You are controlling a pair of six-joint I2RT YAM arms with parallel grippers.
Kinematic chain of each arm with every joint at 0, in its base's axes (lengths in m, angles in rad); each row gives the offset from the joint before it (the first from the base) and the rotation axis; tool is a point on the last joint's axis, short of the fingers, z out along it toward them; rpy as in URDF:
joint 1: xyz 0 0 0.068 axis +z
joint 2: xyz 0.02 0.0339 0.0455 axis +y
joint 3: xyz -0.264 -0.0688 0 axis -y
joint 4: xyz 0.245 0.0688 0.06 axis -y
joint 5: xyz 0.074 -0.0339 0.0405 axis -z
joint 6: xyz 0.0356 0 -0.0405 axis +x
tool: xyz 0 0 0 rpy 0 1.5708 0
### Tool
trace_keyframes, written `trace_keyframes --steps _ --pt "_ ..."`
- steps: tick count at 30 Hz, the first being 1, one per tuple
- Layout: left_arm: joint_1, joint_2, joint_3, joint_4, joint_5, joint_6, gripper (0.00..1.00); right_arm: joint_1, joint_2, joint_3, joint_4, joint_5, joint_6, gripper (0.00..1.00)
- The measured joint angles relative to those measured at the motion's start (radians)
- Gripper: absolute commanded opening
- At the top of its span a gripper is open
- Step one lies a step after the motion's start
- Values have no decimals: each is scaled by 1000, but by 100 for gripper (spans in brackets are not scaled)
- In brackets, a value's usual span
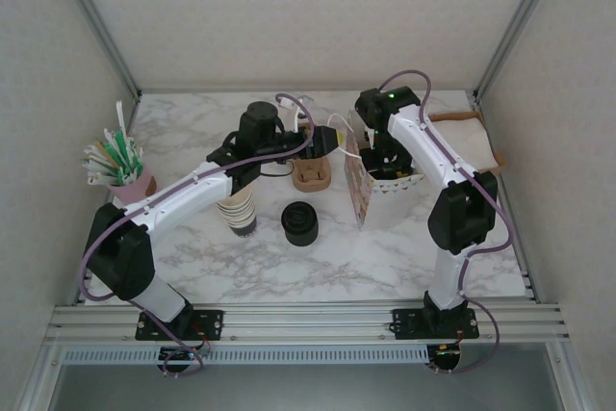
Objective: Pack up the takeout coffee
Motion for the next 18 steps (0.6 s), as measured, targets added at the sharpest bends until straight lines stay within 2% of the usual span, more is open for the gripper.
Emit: trace_keyframes --steps 18 --pt "0 0 0 0 0 0 66 0 11 15 -2 1 0 69"
